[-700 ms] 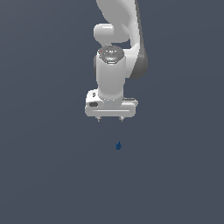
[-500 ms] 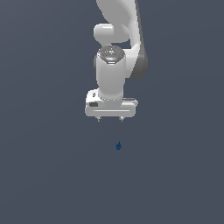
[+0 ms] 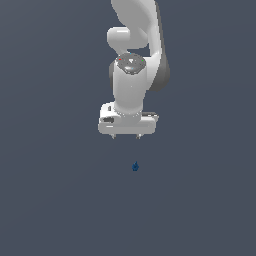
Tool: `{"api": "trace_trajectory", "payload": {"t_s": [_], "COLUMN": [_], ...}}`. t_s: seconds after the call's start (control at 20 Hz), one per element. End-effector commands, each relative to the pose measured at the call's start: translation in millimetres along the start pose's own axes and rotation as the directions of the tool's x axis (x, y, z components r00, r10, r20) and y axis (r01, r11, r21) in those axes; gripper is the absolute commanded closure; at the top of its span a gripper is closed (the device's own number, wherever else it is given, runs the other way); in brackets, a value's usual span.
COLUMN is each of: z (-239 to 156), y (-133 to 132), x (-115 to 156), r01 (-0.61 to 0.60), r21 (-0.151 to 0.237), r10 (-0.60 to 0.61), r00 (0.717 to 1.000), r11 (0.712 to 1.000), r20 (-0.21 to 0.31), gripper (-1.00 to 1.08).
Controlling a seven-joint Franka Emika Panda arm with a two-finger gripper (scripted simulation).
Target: Pick up the object and move it to a goal position.
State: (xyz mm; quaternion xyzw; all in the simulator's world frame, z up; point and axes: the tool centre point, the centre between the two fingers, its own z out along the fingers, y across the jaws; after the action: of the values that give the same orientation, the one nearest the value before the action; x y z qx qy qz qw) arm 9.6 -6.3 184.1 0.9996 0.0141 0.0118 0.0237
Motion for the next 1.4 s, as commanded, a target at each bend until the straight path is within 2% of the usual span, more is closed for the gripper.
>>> {"api": "trace_trajectory", "payload": {"t_s": [0.0, 0.45, 1.0, 1.35], "z": [-1, 14, 66, 88], "y": [0, -7, -32, -42], "x": [0, 12, 44, 54], "r01": [0.001, -0.024, -0.107, -0.139], "r21": [-0.001, 0.007, 0.033, 0.042], "r10": [-0.001, 0.024, 0.106, 0.138], "r00": [1.0, 1.0, 0.994, 0.99], "r11": [1.0, 1.0, 0.994, 0.989], "r20": [0.0, 0.004, 0.02, 0.028], "gripper": [-0.92, -0.92, -0.92, -0.92]}}
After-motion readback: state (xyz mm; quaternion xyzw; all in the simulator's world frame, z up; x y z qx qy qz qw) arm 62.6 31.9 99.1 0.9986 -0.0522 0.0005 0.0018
